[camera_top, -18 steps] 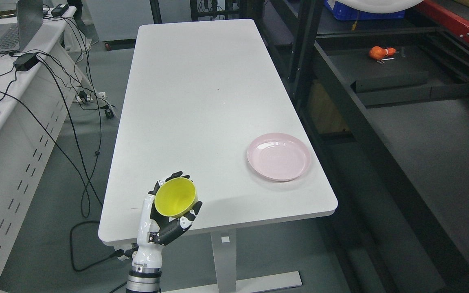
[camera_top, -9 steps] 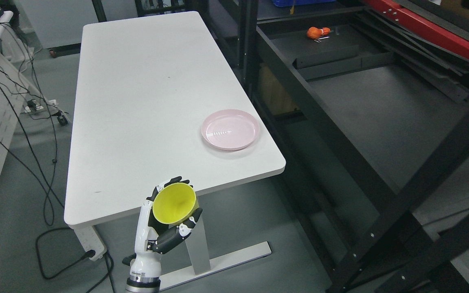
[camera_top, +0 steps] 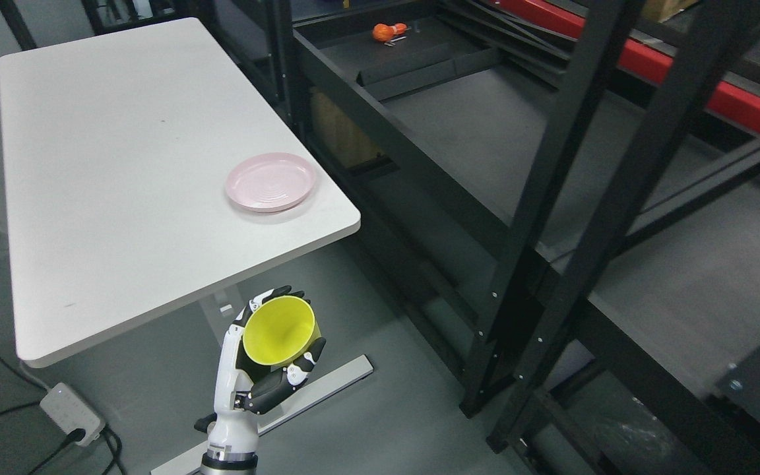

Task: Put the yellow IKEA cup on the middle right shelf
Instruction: 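Lift the yellow cup with the left hand while turning toward the shelves, then raise the left hand and reach the cup onto the upper shelf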

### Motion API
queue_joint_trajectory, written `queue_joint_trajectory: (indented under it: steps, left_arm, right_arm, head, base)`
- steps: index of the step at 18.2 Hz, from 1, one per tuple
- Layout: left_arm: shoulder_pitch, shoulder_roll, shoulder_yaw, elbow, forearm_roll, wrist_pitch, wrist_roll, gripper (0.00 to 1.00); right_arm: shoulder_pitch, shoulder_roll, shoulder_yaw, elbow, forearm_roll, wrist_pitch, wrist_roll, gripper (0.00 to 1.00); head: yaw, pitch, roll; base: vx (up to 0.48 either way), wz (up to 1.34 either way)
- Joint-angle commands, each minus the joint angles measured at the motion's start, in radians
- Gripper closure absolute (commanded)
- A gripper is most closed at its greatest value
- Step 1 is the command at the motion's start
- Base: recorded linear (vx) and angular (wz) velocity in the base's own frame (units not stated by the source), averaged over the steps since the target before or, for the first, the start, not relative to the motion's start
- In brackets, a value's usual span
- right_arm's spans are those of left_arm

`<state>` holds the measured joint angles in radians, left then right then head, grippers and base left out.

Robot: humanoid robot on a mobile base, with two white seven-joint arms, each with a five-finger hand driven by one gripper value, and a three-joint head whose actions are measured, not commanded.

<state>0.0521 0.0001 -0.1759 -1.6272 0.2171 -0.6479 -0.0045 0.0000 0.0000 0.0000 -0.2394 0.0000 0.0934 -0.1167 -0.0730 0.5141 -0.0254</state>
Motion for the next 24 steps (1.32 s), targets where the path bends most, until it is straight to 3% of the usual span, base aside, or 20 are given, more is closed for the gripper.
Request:
queue_joint_trajectory:
  steps: [1,6,17,20,24]
  left_arm:
    - [-0.004,0.017,-0.031,-0.039,-0.001,-0.006,-0.006,1.00]
    - [-0.067,0.017,-0.132,-0.036,-0.001,-0.009,-0.014,1.00]
    - [-0.424,0.017,-0.206,-0.025,0.001,-0.032,-0.014,0.99]
    - [-0.558,0.017,-0.188,-0.019,-0.001,0.035,-0.012,0.99]
    - [-0.633,0.017,-0.168,-0.016,0.001,0.122,0.007,0.99]
  right_arm:
    - [0.014,-0.017,0.017,0.000,-0.025,0.000,0.000,0.01]
    - [0.014,-0.017,0.017,0.000,-0.025,0.000,0.000,0.01]
    - [0.014,-0.017,0.017,0.000,-0.025,0.000,0.000,0.01]
    - [0.014,-0.017,0.017,0.000,-0.025,0.000,0.000,0.01]
    - [0.014,-0.017,0.017,0.000,-0.025,0.000,0.000,0.01]
  head:
    - [0.0000,0.000,0.000]
    - [0.0000,0.000,0.000]
    - [0.0000,0.000,0.000]
    - [0.0000,0.000,0.000]
    - [0.0000,-0.001,0.000]
  base:
    - [-0.207,-0.57]
    - [-0.197,-0.74]
    - [-0.179,-0.76]
    - [-0.126,-0.82]
    - [-0.019,-0.37]
